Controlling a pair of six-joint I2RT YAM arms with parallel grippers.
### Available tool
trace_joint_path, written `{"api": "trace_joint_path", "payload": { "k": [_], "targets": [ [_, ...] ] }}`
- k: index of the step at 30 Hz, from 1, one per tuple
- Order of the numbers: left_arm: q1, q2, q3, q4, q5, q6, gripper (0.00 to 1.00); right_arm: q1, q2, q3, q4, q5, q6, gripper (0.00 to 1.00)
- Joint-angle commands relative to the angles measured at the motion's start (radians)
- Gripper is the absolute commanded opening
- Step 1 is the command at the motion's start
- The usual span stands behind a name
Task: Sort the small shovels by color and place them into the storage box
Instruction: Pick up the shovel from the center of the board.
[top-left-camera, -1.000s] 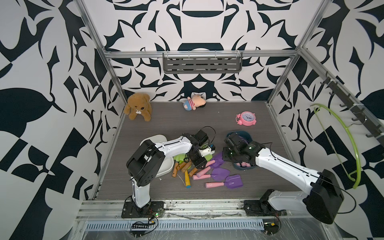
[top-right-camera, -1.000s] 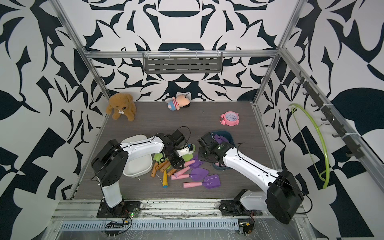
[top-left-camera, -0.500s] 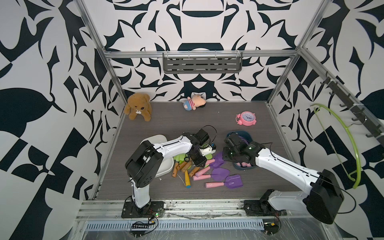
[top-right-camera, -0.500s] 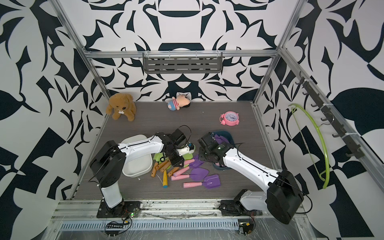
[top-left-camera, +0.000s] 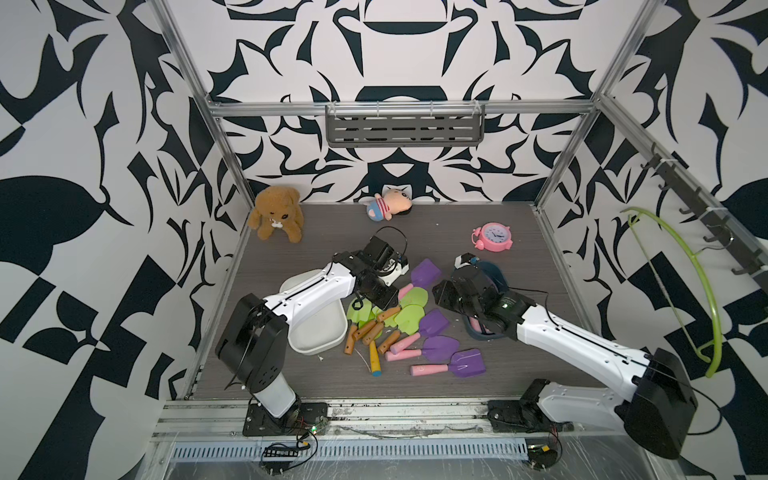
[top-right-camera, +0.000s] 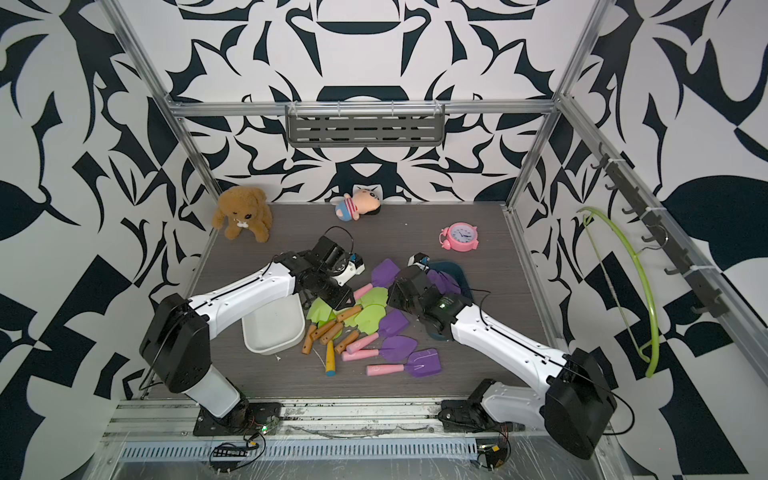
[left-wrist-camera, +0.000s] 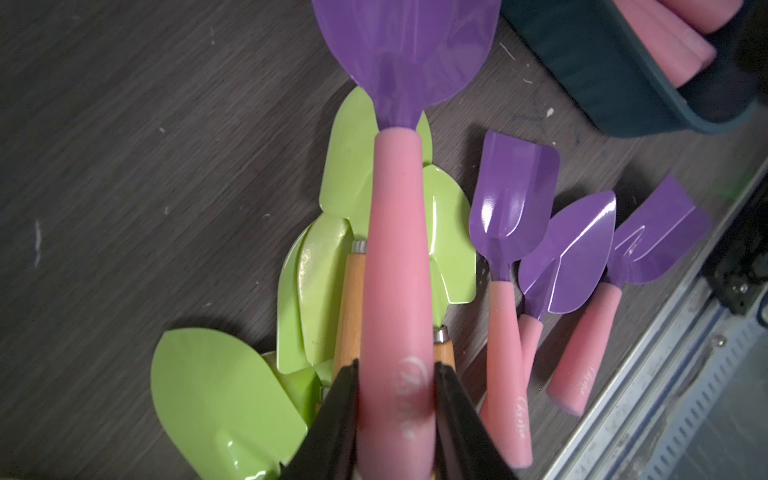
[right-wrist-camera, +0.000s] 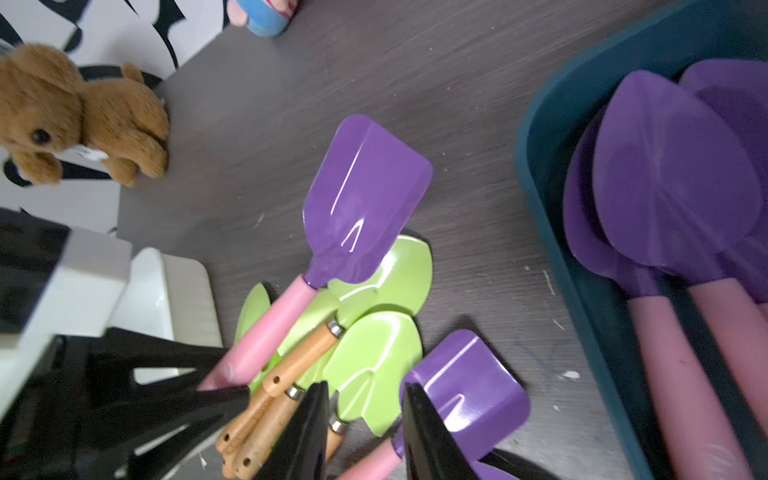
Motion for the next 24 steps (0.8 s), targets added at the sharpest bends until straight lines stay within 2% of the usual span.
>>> {"api": "trace_joint_path", "payload": {
  "k": [1, 13, 18, 24],
  "targets": [
    [-0.004, -0.042, -0.002, 0.027, -0.04, -0.149, 0.0, 0.017, 0.03, -0.014, 0.184, 0.068, 0.143, 0.37],
    [0.0, -0.093, -0.013, 0.04, 0.058, -0.211, 0.0, 0.08, 0.22, 0.044, 0.318, 0.079, 0.33, 0.41],
    [0.002, -0.105, -0.028, 0.05, 0.073, -0.212, 0.0, 0.096, 0.246, 0.063, 0.345, 0.09, 0.342, 0.42],
    [0.012, -0.107, -0.034, 0.055, 0.059, -0.22, 0.0, 0.107, 0.21, 0.051, 0.31, 0.136, 0.35, 0.42]
  ]
}}
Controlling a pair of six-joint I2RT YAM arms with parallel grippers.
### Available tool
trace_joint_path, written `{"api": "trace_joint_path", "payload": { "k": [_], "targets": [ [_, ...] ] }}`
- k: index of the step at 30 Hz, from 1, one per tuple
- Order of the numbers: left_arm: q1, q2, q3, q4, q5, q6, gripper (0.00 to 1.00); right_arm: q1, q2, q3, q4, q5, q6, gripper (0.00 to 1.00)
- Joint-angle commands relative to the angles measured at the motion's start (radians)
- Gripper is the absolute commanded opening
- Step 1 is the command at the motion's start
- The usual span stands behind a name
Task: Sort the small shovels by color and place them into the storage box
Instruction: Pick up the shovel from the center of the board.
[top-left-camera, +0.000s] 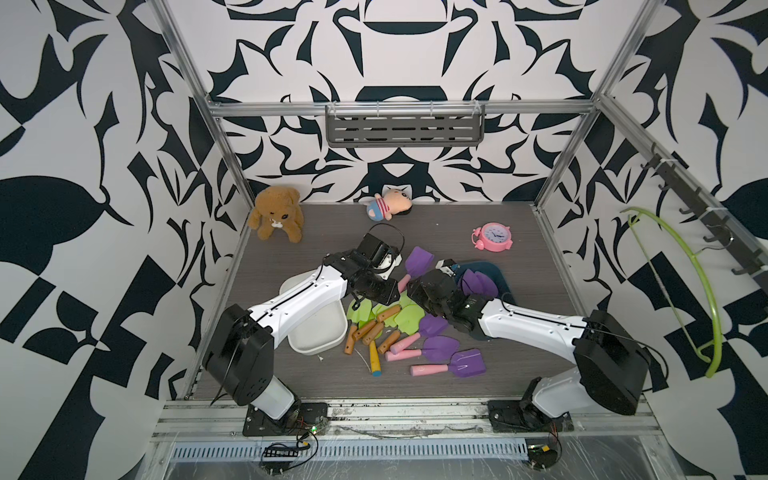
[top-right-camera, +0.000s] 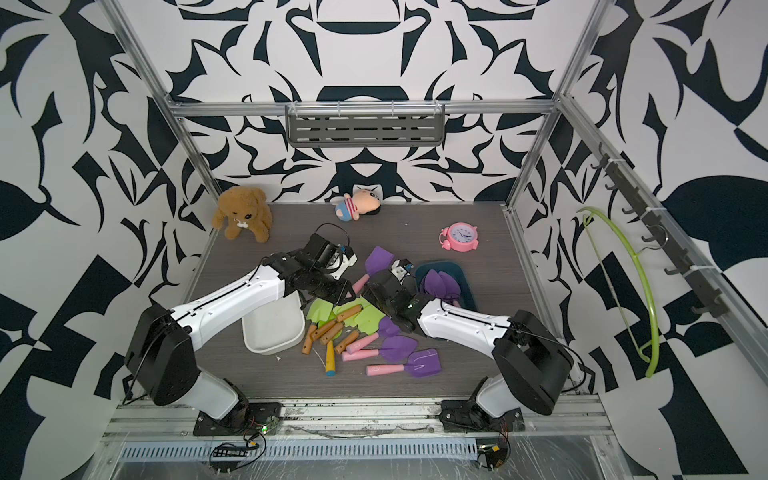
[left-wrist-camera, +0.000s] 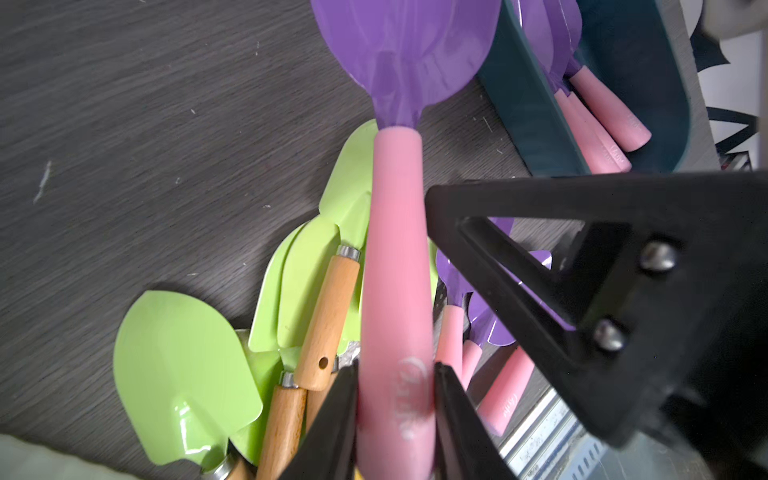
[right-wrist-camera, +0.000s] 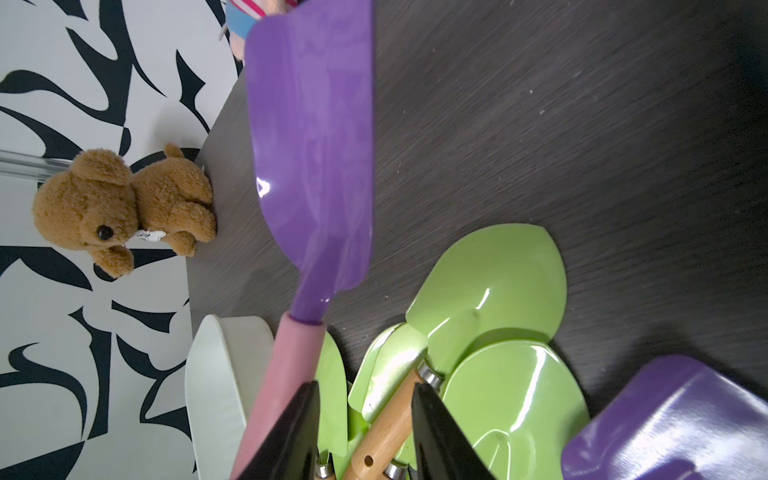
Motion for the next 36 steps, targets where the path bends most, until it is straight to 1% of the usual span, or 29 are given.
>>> {"api": "trace_joint_path", "payload": {
  "k": [1, 12, 19, 20, 21, 22, 24, 25, 26, 30, 32, 34, 36],
  "targets": [
    [0.004, -0.028, -0.018, 0.025, 0.022, -0.006, 0.0, 0.008, -0.054, 0.026, 0.026, 0.057, 0.021, 0.42],
    [0.01, -0.02, -0.015, 0.038, 0.116, -0.03, 0.0, 0.007, -0.026, 0.038, 0.091, 0.044, 0.047, 0.42],
    [0.026, -0.03, -0.027, 0.061, 0.216, -0.061, 0.0, 0.007, 0.004, 0.043, 0.159, 0.022, 0.071, 0.4],
    [0.028, -0.031, -0.029, 0.064, 0.223, -0.065, 0.0, 0.008, 0.004, 0.043, 0.162, 0.021, 0.072, 0.38],
    [0.03, -0.032, -0.03, 0.066, 0.229, -0.068, 0.0, 0.008, 0.003, 0.044, 0.165, 0.021, 0.07, 0.32],
    [0.031, -0.033, -0.032, 0.066, 0.232, -0.07, 0.0, 0.008, 0.0, 0.043, 0.163, 0.022, 0.069, 0.24],
    [0.035, -0.034, -0.035, 0.068, 0.233, -0.07, 0.0, 0.007, -0.01, 0.04, 0.161, 0.027, 0.06, 0.03],
    [0.037, -0.037, -0.036, 0.07, 0.237, -0.069, 0.02, 0.007, -0.016, 0.042, 0.152, 0.027, 0.048, 0.0],
    [0.038, -0.036, -0.036, 0.071, 0.242, -0.067, 0.07, 0.008, -0.019, 0.046, 0.141, 0.026, 0.036, 0.0],
    [0.058, -0.045, -0.038, 0.072, 0.262, -0.054, 0.42, 0.008, -0.048, 0.062, 0.072, 0.015, -0.055, 0.0],
    [0.088, -0.057, -0.039, 0.072, 0.286, -0.043, 0.56, 0.007, -0.073, 0.068, 0.02, 0.002, -0.141, 0.0],
    [0.127, -0.074, -0.042, 0.077, 0.327, -0.032, 0.68, 0.001, -0.094, 0.085, -0.052, -0.019, -0.247, 0.0],
    [0.177, -0.092, -0.045, 0.084, 0.392, -0.014, 0.75, -0.01, -0.11, 0.11, -0.121, -0.077, -0.385, 0.0]
  ]
}}
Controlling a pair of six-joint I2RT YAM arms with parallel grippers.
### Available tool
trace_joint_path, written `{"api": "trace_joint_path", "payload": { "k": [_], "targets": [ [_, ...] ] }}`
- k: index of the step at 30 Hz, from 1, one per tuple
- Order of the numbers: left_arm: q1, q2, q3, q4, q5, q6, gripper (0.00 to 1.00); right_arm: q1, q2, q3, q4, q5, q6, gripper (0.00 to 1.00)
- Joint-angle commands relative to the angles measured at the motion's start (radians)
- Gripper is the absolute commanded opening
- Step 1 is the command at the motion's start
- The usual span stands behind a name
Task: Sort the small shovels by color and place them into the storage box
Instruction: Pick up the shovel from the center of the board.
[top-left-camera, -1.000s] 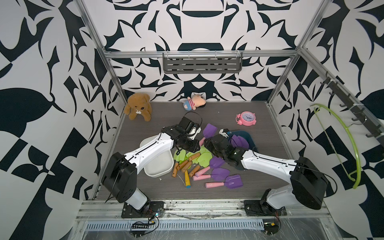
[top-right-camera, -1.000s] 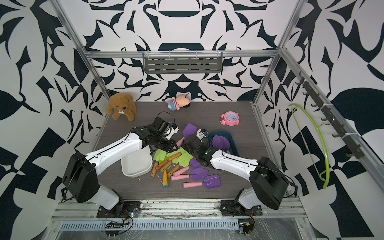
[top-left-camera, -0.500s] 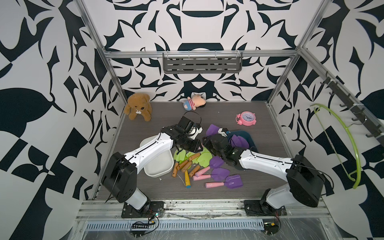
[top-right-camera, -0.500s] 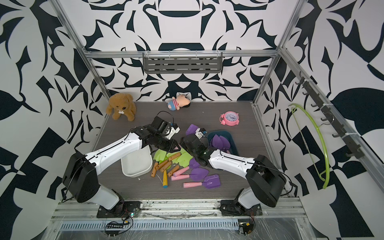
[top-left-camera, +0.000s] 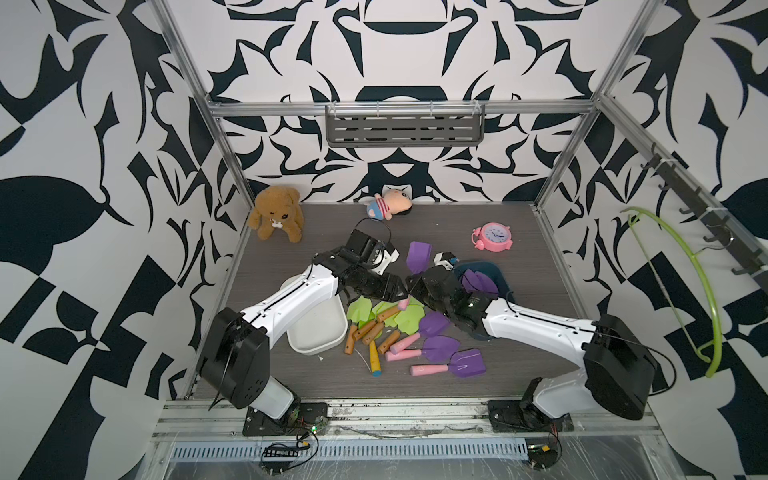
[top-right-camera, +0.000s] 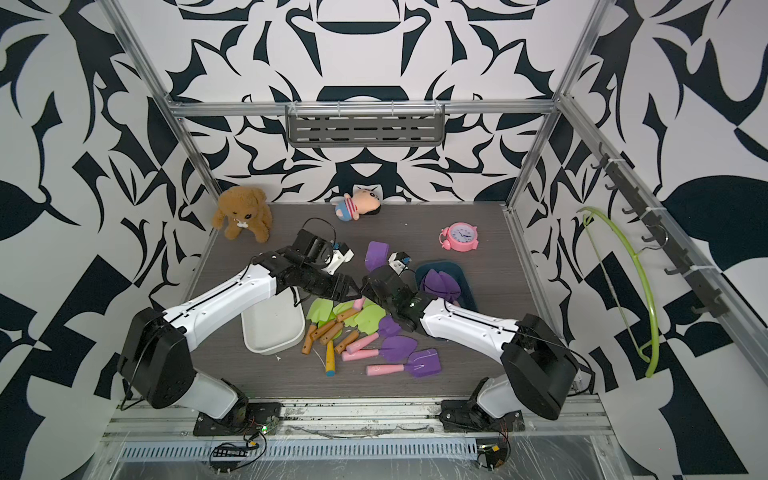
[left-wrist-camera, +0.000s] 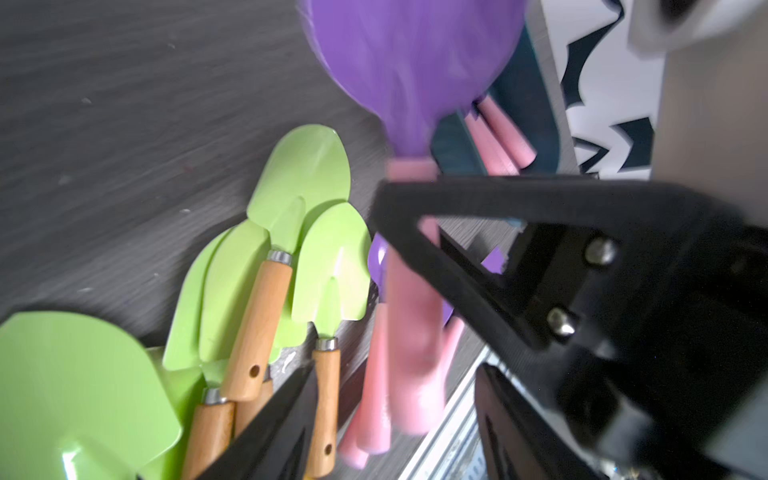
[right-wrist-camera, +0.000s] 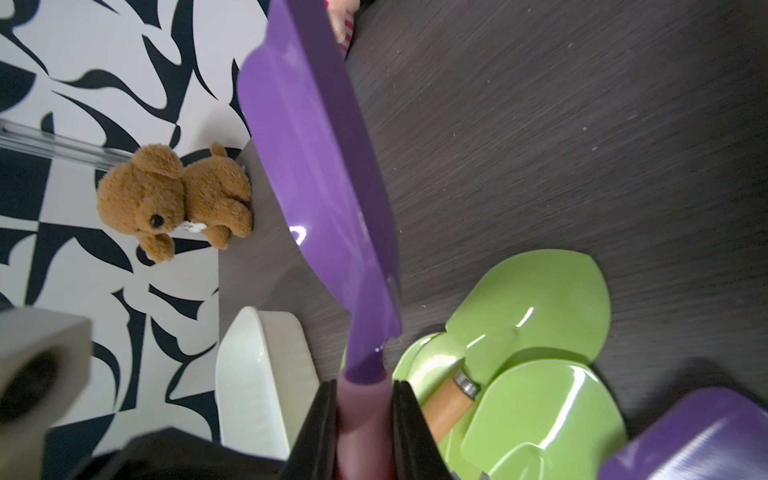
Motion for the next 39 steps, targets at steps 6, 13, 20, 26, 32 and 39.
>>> {"api": "trace_joint_path", "payload": {
  "k": [6, 13, 20, 26, 32, 39],
  "targets": [
    [0.247, -0.091, -0.054, 0.123, 0.403, 0.018, 0.8, -0.03, -0.084, 0.128, -0.196, -0.328, -0.632, 0.0],
    [0.302, -0.118, -0.091, 0.167, 0.511, 0.046, 0.76, -0.054, -0.058, 0.15, -0.185, -0.613, -0.772, 0.0],
    [0.302, -0.119, -0.099, 0.165, 0.516, 0.071, 0.53, -0.06, -0.043, 0.187, -0.197, -0.716, -0.813, 0.0],
    [0.302, -0.117, -0.111, 0.17, 0.562, 0.083, 0.16, -0.072, -0.035, 0.198, -0.205, -0.734, -0.823, 0.0],
    [0.302, -0.121, -0.103, 0.148, 0.531, 0.058, 0.0, -0.078, -0.044, 0.256, -0.343, -0.606, -0.865, 0.3],
    [0.302, -0.103, -0.082, 0.096, 0.328, -0.181, 0.0, -0.051, -0.014, 0.44, -0.664, -0.348, -1.007, 0.52]
  ]
}}
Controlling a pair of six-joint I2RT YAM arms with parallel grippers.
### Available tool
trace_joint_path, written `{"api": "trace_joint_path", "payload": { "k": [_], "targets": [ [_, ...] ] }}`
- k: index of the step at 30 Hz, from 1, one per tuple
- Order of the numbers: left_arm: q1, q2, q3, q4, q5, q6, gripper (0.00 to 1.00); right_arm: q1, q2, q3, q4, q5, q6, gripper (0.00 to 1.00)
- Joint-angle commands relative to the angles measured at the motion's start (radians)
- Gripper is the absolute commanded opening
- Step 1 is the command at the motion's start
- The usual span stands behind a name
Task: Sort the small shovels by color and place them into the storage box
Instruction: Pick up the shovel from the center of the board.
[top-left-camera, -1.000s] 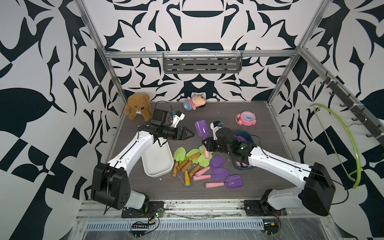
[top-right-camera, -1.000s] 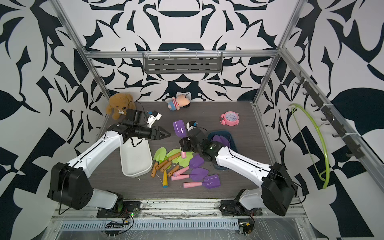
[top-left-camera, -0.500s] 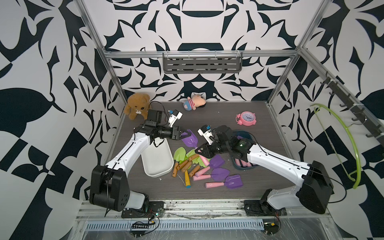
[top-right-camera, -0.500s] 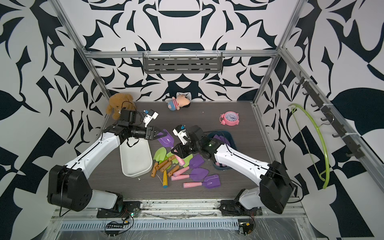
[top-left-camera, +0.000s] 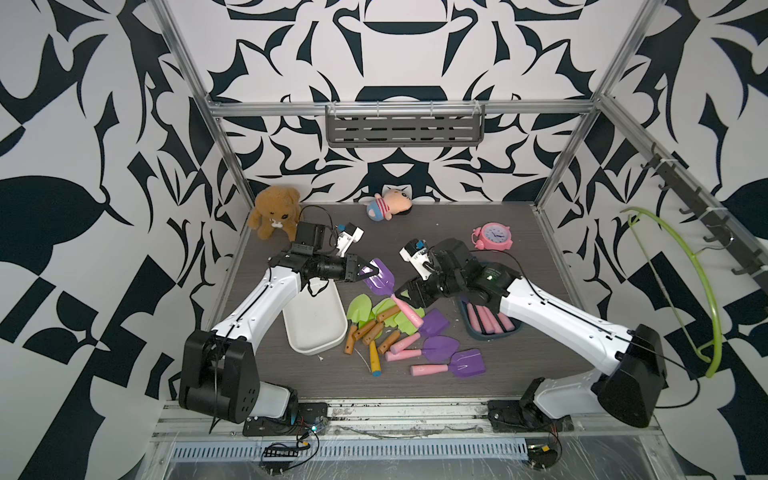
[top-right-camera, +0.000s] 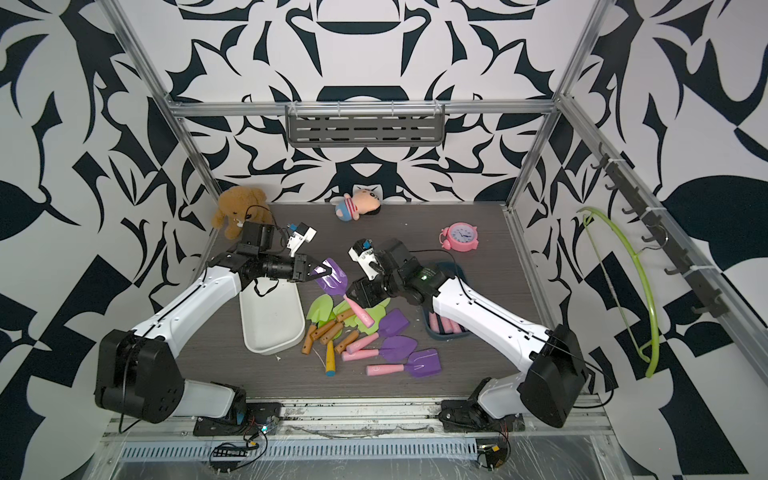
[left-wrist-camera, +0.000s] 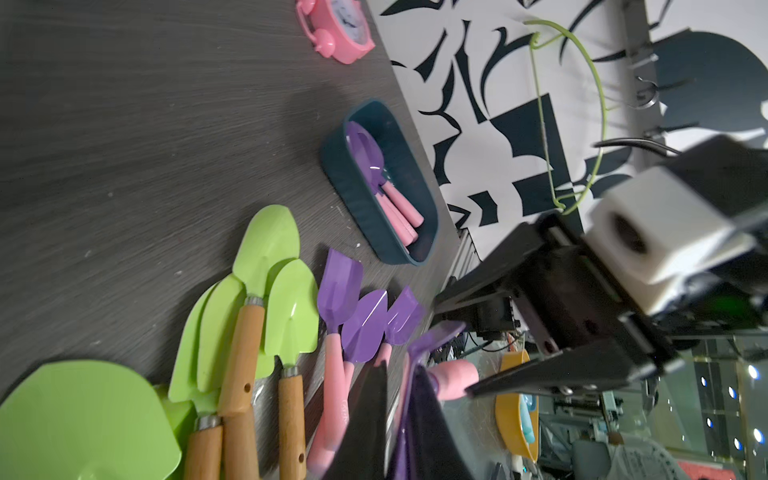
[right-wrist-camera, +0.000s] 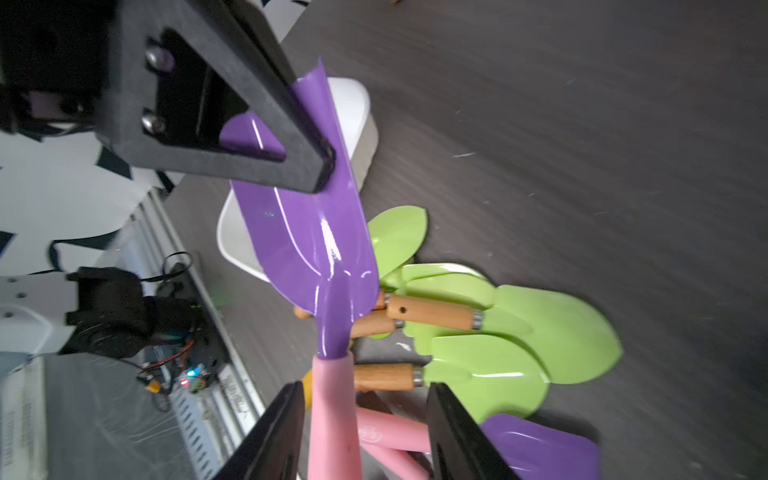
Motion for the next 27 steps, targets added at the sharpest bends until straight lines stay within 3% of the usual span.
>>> {"api": "trace_joint_path", "payload": {
  "k": [1, 6, 12, 17, 27],
  "targets": [
    [0.0, 0.001, 0.021, -0.043, -0.081, -0.167, 0.0, 0.026, 0.024, 0.116, -0.182, 0.165, -0.116, 0.52],
    [0.0, 0.005, 0.021, -0.057, -0.136, -0.223, 0.0, 0.076, 0.115, 0.259, -0.326, 0.24, -0.199, 0.49],
    [0.0, 0.016, 0.013, -0.061, -0.156, -0.23, 0.0, 0.114, 0.201, 0.371, -0.407, 0.228, -0.263, 0.46],
    [0.0, 0.021, 0.014, -0.061, -0.157, -0.23, 0.0, 0.116, 0.236, 0.405, -0.424, 0.182, -0.271, 0.44],
    [-0.002, 0.026, 0.012, -0.032, -0.099, -0.249, 0.0, 0.117, 0.293, 0.413, -0.413, 0.208, -0.28, 0.43]
  ]
}}
